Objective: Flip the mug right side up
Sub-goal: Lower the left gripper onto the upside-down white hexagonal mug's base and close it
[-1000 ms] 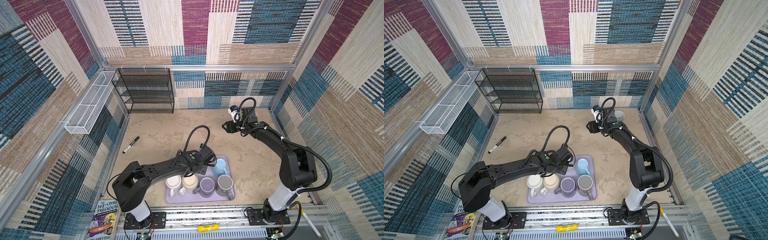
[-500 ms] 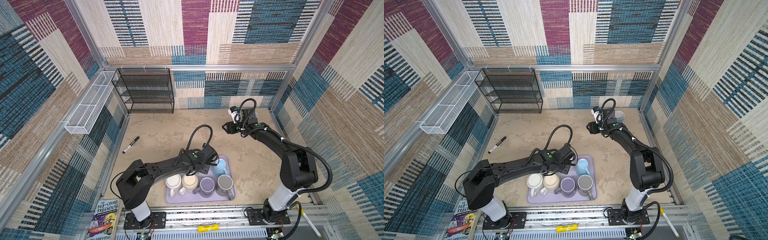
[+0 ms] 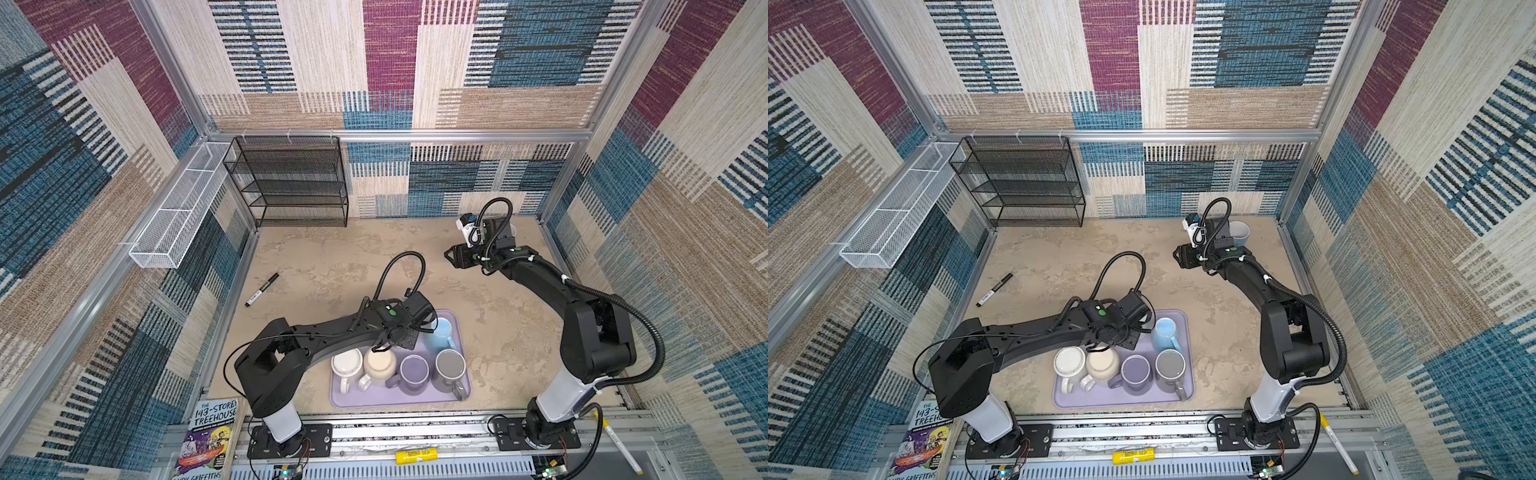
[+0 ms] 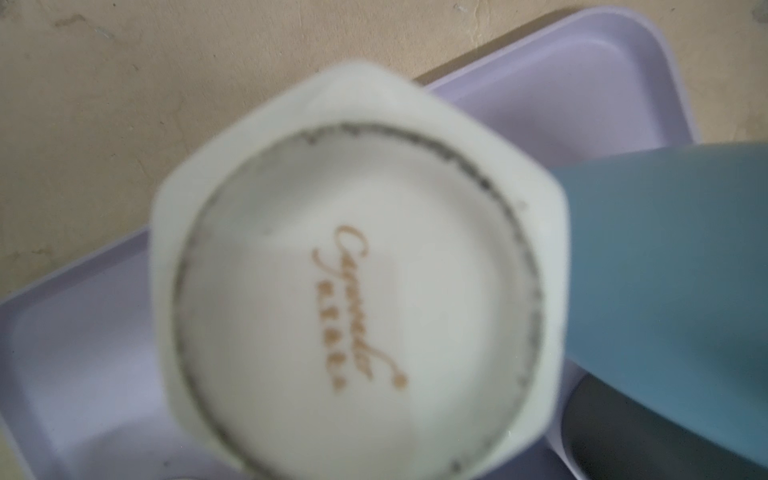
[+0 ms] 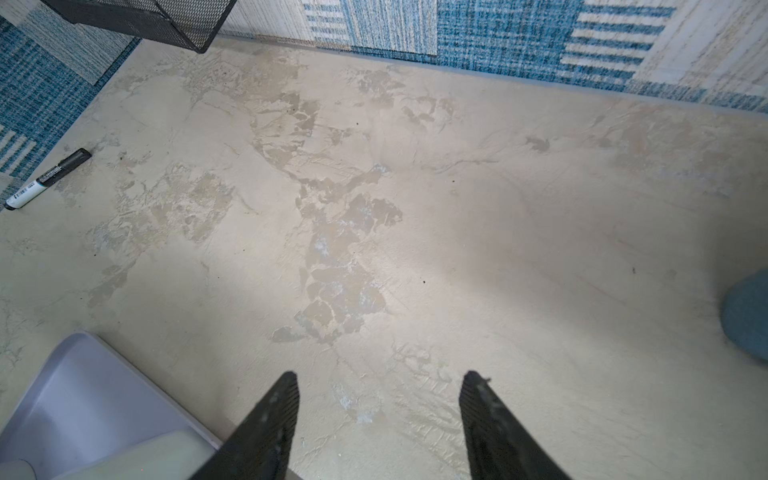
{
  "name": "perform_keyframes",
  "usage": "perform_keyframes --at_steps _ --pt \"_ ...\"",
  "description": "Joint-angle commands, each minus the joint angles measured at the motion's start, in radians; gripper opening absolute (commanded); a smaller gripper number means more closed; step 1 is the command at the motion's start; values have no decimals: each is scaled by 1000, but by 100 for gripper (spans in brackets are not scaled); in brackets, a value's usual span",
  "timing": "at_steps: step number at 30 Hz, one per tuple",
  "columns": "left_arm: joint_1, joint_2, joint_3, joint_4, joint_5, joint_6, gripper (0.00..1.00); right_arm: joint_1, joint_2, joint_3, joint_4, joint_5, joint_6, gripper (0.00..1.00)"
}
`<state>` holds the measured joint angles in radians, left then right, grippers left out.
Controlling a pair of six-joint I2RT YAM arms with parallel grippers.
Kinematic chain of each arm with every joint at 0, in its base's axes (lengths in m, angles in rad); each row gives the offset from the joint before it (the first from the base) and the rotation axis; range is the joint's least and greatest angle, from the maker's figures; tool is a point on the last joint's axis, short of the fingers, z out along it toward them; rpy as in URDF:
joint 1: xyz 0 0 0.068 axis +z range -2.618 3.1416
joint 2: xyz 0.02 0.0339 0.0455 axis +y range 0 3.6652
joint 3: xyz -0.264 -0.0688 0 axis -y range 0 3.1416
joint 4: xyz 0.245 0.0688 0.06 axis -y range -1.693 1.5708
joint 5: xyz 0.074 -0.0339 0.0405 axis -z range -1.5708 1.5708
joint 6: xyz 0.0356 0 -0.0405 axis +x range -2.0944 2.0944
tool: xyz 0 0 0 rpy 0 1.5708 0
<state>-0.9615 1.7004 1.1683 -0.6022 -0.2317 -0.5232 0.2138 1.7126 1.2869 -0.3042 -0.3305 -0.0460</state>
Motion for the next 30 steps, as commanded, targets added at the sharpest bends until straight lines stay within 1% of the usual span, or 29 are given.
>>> perform_keyframes --at_steps 1,8,14,17,28,30 --pt "3 10 12 2 -33 32 29 1 -8 -1 30 -8 7 64" --pt "3 24 21 -1 -35 35 28 1 -10 -4 31 -6 5 64" --pt "3 31 26 -5 -38 36 24 2 -10 -4 28 -6 4 64" --pt "3 32 25 -3 -38 41 23 2 -11 -4 28 -6 3 64" --pt "4 34 30 -1 -38 49 14 2 -11 -4 25 -8 5 64" --pt "4 37 32 -2 -39 52 11 2 -11 -3 25 -9 5 64"
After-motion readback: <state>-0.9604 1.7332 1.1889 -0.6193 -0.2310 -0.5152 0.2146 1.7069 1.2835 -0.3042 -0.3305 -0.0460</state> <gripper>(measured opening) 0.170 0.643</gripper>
